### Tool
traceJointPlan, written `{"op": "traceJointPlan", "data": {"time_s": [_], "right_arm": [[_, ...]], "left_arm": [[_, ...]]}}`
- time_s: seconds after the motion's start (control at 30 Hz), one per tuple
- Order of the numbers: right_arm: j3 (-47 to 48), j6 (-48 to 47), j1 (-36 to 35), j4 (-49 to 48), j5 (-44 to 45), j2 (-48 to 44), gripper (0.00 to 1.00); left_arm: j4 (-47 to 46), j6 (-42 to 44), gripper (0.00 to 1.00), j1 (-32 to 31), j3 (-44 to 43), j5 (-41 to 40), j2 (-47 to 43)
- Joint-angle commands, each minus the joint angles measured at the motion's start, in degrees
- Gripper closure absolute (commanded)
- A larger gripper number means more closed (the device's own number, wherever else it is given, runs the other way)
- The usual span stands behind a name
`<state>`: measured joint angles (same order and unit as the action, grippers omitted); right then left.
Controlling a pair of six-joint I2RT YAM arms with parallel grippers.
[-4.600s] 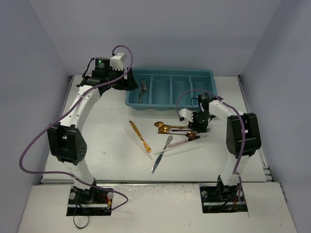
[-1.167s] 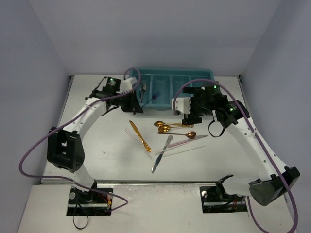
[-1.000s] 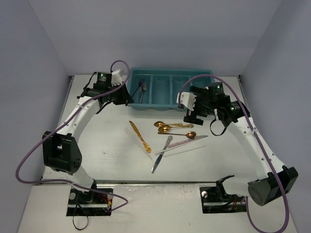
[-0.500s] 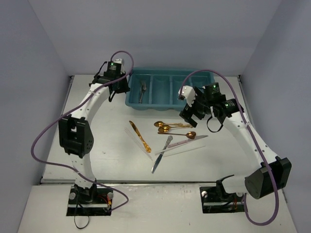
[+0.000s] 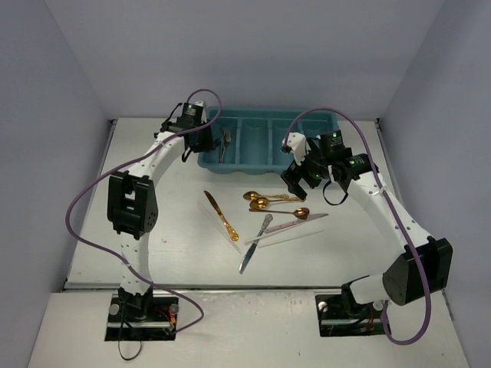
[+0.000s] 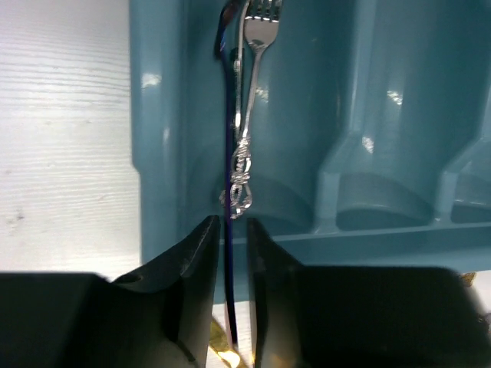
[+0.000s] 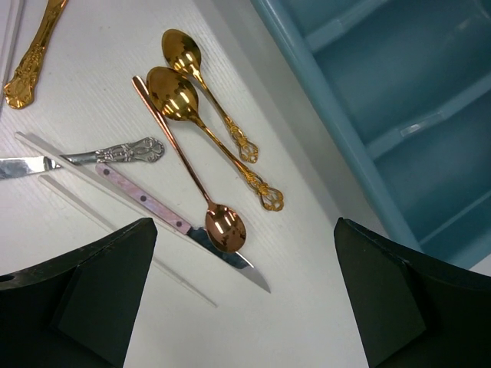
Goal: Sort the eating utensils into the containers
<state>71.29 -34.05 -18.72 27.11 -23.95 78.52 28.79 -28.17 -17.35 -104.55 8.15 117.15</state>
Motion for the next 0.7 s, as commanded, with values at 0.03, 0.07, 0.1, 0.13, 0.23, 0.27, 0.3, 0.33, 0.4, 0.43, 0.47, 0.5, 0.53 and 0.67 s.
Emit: {"op": "traceJointPlan", "data": {"time_s": [0.03, 0.07, 0.1, 0.13, 0.23, 0.27, 0.3, 0.33, 0.4, 0.43, 0.47, 0.5, 0.53, 0.67], "right_arm": [[0.8, 5.7, 0.4, -3.2, -2.3, 2.3, 0.00], [0.9, 6.9, 0.4, -3.5, -2.6, 2.8, 0.00], [1.0, 8.5, 0.4, -3.9, -3.1, 3.4, 0.00], [1.2, 10.2, 0.4, -4.5, -3.5, 4.1, 0.00], [1.7, 15.5, 0.3, -6.6, -4.9, 6.0, 0.01], [1.7, 17.0, 0.2, -7.4, -5.4, 6.4, 0.03], [1.5, 18.9, -0.1, -8.6, -5.7, 7.0, 0.04], [1.5, 20.6, -0.7, -9.8, -5.9, 7.6, 0.05], [1.5, 22.7, -3.3, -12.0, -5.7, 8.6, 0.07], [1.5, 23.8, -4.5, -12.5, -4.6, 8.8, 0.08], [1.2, 25.2, -6.3, -13.9, -2.4, 8.9, 0.10], [0.9, 26.7, -8.4, -15.6, 0.3, 8.9, 0.14], [0.8, 28.8, -11.8, -16.6, 4.9, 9.2, 0.17], [1.1, 33.8, -21.2, -18.4, 14.6, 11.8, 0.32]], "left_arm": [[-4.5, -0.7, 0.67, -1.0, -4.7, 1.2, 0.4], [-4.9, -0.5, 0.59, -1.1, -5.0, 1.1, 0.4], [-5.1, -0.3, 0.53, -1.1, -5.3, 1.0, 0.3], [-5.3, -0.1, 0.48, -1.2, -5.7, 0.9, 0.0], [-5.2, 1.0, 0.43, -1.1, -7.4, 1.3, -2.3], [-5.3, 1.2, 0.43, -1.0, -8.1, 1.3, -3.2], [-5.3, 2.0, 0.42, -1.0, -8.6, 1.5, -4.7], [-5.3, 2.7, 0.40, -0.9, -9.1, 1.4, -6.4], [-5.2, 4.7, 0.36, -0.6, -9.5, 1.0, -9.5], [-5.0, 6.3, 0.33, -0.5, -9.4, 0.5, -12.1], [-4.8, 7.2, 0.33, -0.1, -8.9, 0.2, -14.3], [-4.6, 7.9, 0.33, 0.3, -8.3, 0.0, -16.3], [-4.5, 8.1, 0.33, 1.3, -6.9, -0.3, -18.8], [-1.7, 8.5, 0.33, 4.9, -0.8, -1.3, -27.1]]}}
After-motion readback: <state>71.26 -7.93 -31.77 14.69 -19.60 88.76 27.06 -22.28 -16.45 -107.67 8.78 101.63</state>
